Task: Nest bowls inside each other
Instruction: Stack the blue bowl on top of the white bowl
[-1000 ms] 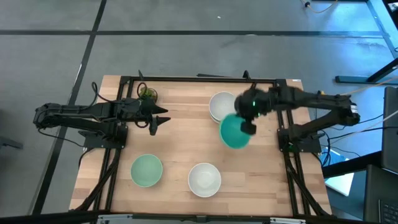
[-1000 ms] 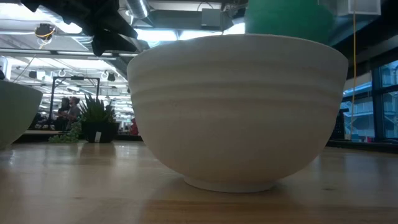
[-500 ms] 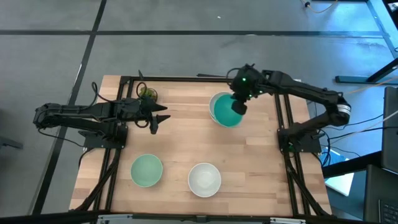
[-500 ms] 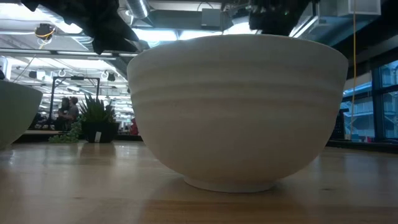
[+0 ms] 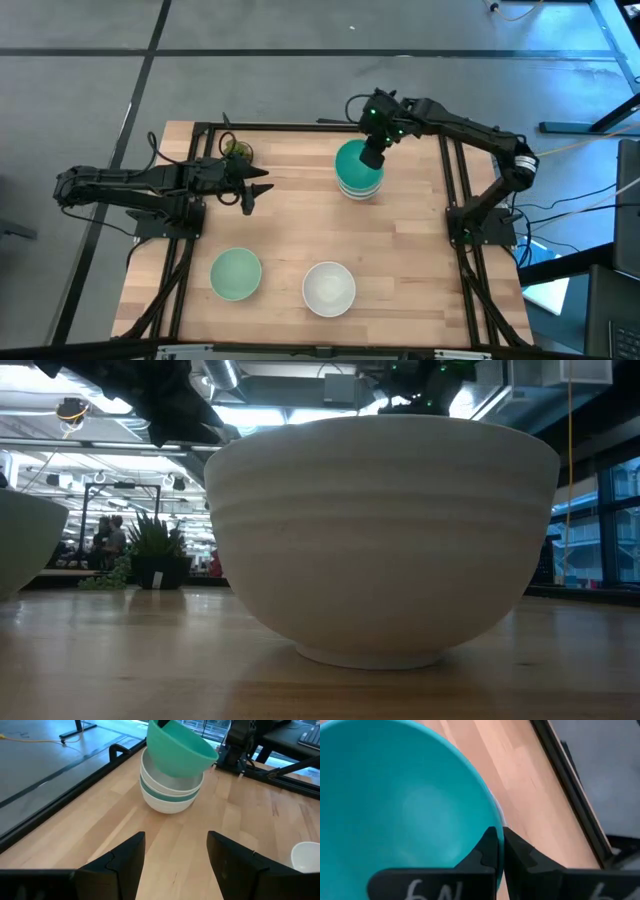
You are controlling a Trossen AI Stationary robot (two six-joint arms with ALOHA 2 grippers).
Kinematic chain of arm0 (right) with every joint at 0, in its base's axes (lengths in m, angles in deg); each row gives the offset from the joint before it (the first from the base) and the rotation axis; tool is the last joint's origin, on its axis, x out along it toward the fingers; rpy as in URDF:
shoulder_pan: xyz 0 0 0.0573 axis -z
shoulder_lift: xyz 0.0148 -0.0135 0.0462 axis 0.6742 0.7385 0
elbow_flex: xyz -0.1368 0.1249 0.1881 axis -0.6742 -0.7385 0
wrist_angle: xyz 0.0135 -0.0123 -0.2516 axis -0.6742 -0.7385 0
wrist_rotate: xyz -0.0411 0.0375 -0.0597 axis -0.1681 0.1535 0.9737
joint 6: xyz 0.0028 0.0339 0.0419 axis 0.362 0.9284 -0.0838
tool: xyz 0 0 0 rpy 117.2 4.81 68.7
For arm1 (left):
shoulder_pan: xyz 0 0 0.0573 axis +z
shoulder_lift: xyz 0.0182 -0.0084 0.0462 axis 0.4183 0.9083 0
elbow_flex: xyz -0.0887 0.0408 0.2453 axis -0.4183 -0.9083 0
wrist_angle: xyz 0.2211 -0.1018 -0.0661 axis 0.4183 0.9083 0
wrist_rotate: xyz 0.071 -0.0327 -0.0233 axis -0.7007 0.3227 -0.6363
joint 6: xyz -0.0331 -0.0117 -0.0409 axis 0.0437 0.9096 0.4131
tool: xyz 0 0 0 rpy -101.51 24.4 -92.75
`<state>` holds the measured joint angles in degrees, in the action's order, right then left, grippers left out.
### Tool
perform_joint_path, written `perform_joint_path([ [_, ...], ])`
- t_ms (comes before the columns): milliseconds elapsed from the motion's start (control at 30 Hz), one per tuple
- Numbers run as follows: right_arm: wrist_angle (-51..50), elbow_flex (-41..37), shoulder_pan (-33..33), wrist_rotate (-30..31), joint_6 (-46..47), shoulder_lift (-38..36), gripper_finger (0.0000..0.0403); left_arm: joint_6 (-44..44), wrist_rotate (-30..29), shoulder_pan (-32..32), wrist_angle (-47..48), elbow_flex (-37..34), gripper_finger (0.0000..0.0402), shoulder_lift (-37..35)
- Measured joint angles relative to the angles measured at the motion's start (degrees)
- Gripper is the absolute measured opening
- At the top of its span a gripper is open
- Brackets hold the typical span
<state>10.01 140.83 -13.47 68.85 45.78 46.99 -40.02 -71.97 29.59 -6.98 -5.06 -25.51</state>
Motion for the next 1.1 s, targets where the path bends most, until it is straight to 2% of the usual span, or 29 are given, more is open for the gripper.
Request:
perform_joint_path([
  [200,-4.0,0.2,1.4,1.0,-0.3,2.3,0.0012,0.0,0.0,0.0,0.0,0.0,0.0208,0.0],
  [867,-4.2,0.1,2.1,-1.0,-2.0,7.3,0.0012,0.0,0.0,0.0,0.1,0.0,0.0208,0.0],
  [1100,-3.5,0.1,2.1,-2.5,-2.2,7.3,0.0054,0.0,0.0,0.0,0.3,0.0,0.0208,0.0],
])
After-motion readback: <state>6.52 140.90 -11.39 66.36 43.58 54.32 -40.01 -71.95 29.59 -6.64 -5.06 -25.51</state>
